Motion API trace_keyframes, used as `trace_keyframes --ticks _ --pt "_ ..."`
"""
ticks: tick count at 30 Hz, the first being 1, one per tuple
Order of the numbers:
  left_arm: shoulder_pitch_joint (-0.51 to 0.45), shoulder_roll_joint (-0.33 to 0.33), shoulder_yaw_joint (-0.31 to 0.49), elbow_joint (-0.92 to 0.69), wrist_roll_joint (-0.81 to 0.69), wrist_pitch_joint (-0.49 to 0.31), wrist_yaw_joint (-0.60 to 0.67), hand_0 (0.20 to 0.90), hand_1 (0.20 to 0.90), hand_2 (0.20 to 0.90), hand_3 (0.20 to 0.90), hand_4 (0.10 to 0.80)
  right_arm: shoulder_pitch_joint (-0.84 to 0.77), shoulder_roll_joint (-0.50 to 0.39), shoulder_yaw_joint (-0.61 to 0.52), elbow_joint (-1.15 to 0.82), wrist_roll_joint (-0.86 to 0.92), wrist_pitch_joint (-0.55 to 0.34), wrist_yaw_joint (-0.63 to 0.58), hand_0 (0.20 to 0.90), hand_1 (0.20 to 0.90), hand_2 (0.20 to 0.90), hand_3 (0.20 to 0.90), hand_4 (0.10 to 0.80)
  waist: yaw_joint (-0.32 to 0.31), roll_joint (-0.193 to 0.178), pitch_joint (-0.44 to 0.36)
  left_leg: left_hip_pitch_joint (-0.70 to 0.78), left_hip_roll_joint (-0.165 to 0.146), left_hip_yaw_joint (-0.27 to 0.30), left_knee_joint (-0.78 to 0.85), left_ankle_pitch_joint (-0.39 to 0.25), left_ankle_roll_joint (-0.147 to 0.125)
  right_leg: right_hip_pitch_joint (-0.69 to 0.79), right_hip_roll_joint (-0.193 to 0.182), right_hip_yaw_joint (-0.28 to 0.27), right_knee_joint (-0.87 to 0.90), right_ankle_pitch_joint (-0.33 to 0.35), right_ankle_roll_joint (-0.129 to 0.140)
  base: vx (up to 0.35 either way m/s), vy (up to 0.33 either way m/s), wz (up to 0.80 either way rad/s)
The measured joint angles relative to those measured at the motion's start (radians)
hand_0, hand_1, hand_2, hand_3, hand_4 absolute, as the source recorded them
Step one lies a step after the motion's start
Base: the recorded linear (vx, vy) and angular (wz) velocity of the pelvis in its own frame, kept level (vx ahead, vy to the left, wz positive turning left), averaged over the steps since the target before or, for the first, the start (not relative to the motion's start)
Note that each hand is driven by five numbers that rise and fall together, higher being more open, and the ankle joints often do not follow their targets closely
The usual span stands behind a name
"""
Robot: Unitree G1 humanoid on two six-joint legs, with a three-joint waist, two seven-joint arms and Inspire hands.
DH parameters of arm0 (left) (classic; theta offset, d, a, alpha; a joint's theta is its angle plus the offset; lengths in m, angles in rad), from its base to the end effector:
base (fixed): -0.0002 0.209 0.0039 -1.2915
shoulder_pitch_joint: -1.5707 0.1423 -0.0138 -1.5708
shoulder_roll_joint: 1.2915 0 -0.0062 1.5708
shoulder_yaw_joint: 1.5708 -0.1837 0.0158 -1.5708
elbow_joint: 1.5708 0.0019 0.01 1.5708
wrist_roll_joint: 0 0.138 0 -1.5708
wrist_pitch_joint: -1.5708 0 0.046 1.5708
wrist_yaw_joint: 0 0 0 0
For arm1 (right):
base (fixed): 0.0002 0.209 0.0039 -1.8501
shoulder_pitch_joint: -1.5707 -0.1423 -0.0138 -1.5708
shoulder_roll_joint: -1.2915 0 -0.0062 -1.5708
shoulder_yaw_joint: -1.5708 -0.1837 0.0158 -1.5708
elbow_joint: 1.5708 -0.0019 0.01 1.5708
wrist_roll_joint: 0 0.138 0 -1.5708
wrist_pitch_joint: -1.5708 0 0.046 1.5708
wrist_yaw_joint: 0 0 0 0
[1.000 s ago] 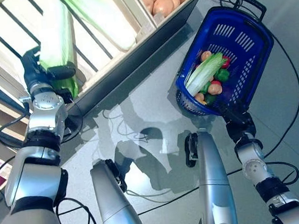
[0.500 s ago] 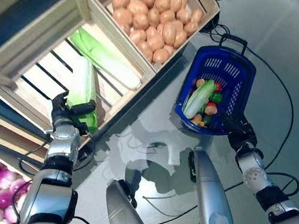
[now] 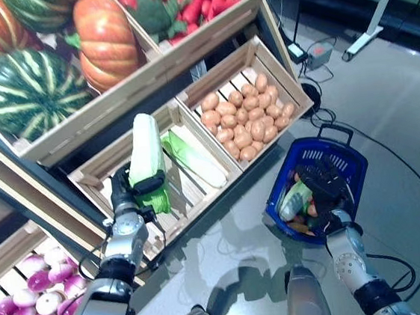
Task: Put vegetables into the basket
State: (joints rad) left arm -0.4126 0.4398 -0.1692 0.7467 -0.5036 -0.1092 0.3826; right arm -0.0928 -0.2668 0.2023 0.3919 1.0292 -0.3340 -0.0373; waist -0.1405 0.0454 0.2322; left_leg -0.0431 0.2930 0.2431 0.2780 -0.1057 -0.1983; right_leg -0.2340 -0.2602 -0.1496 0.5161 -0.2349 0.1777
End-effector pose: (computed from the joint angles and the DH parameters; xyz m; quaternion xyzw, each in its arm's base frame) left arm 0.2674 0.2371 0.0283 0.0268 0.1120 0.2285 0.9667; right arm 0.2099 -0.1874 0.0020 0.3363 0.0283 -0.0852 0.9375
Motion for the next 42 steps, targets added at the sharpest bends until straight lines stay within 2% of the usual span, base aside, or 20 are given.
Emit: trace_keyframes --ticks 3,4,7,10,14,16,23,30,42 --pt "0.067 -0.029 0.005 -0.044 0.0 -0.045 -0.023 0.3 0.3 0.3 0.3 0.4 0.022 0.003 0.014 0.0 0.001 0.004 0.142 0.9 0.9 0.9 0.9 0.8 0.004 0.01 -0.031 0.083 -0.011 0.018 -0.13 0.056 0.003 0.082 0.018 -0.02 -0.124 0.052 0.012 0.086 -0.039 0.03" --pt "0.11 -0.045 0.014 -0.107 0.001 -0.054 -0.035 0.3 0.3 0.3 0.3 0.4 0.03 0.0 0.013 0.001 0.007 0.024 0.206 0.9 0.9 0.9 0.9 0.8 0.007 0.012 -0.045 0.116 -0.019 0.026 -0.189 0.081 0.008 0.124 0.028 -0.026 -0.199 0.088 0.022 0.048 -0.024 0.04" --pt "0.15 -0.062 0.014 -0.196 0.055 -0.056 -0.041 0.3 0.3 0.3 0.3 0.4 0.037 0.002 0.01 0.0 0.008 0.069 0.278 0.9 0.9 0.9 0.9 0.8 0.025 0.005 -0.072 0.148 -0.037 0.036 -0.255 0.105 0.018 0.182 0.036 -0.029 -0.328 0.154 0.037 0.041 -0.04 -0.03" --pt "0.154 -0.066 0.0 -0.252 0.14 -0.057 -0.032 0.3 0.3 0.3 0.3 0.4 0.041 0.005 0.023 0.0 -0.002 0.09 0.3 0.9 0.9 0.9 0.9 0.8 0.051 -0.012 -0.089 0.171 -0.052 0.035 -0.284 0.112 0.024 0.248 0.037 -0.031 -0.45 0.217 0.049 0.026 -0.06 0.01" --pt "0.214 -0.064 -0.017 -0.396 0.295 -0.057 -0.024 0.3 0.3 0.3 0.3 0.4 0.046 0.0 0.032 -0.042 -0.002 0.098 0.3 0.9 0.9 0.9 0.9 0.8 0.077 -0.035 -0.127 0.184 -0.058 0.002 -0.35 0.147 0.022 0.318 0.05 -0.068 -0.587 0.282 0.05 0.024 -0.064 0.18" --pt "0.218 -0.066 -0.032 -0.413 0.349 -0.057 -0.028 0.3 0.3 0.3 0.3 0.4 0.037 -0.001 0.032 -0.067 -0.001 0.104 0.3 0.9 0.9 0.9 0.9 0.8 0.089 -0.039 -0.133 0.186 -0.06 -0.02 -0.363 0.155 0.021 0.337 0.052 -0.085 -0.604 0.289 0.051 0.051 -0.037 0.22" --pt "0.243 -0.059 -0.073 -0.428 0.47 -0.057 -0.059 0.3 0.3 0.3 0.3 0.4 0.02 0.006 0.044 -0.087 0.003 0.147 0.301 0.9 0.9 0.9 0.9 0.8 0.126 -0.061 -0.147 0.188 -0.061 -0.037 -0.366 0.162 0.021 0.349 0.052 -0.087 -0.604 0.29 0.052 0.054 -0.028 0.09" --pt "0.248 0.005 -0.154 -0.471 0.573 -0.061 -0.071 0.3 0.3 0.3 0.3 0.4 0.015 0.008 0.052 -0.087 0.044 0.156 0.301 0.9 0.9 0.9 0.9 0.8 0.131 -0.078 -0.158 0.183 -0.061 -0.048 -0.366 0.169 0.021 0.352 0.052 -0.086 -0.604 0.291 0.051 0.011 -0.014 0.04" --pt "0.248 0.027 -0.181 -0.511 0.701 -0.157 -0.074 0.3 0.3 0.3 0.3 0.4 0.006 0.013 0.074 -0.087 0.087 0.171 0.301 0.9 0.9 0.9 0.9 0.8 0.129 -0.081 -0.159 0.197 -0.062 -0.048 -0.367 0.17 0.021 0.368 0.051 -0.086 -0.604 0.292 0.051 0.0 0.0 0.0"
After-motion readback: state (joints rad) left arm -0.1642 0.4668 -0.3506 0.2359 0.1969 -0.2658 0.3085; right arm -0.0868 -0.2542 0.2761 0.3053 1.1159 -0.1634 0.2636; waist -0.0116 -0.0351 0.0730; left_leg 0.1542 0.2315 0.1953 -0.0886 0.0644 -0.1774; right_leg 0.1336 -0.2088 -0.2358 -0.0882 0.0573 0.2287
